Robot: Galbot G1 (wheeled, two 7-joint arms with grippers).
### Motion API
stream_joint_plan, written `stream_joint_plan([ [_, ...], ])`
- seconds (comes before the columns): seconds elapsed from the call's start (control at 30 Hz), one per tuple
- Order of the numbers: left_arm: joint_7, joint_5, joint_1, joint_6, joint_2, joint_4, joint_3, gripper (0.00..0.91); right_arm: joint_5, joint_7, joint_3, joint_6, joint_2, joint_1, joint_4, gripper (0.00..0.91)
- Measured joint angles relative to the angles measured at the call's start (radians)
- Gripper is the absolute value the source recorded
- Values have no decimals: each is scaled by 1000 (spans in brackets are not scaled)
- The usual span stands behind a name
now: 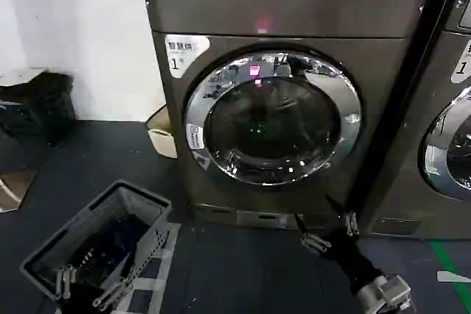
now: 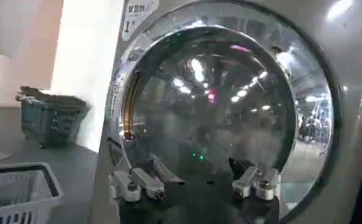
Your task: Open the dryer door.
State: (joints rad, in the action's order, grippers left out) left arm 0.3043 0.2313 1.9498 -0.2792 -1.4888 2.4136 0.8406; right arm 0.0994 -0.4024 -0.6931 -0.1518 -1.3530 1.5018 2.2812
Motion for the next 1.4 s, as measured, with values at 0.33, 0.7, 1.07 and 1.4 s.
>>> stream_joint_plan([
  [0.33,-20,-10,13,35,20,32,-1,907,193,-52,74,24,174,-209,-191,907],
  [0.7,-16,3,40,24,11,52,-3,907,280,-57,302,10,308,-532,-392,907],
  [1.07,-10,17,55,11,14,51,-11,907,282,-50,531,-30,224,-836,-613,907],
  [1.4,0,6,57,6,7,49,-7,907,252,-41,647,-35,94,-991,-747,907],
])
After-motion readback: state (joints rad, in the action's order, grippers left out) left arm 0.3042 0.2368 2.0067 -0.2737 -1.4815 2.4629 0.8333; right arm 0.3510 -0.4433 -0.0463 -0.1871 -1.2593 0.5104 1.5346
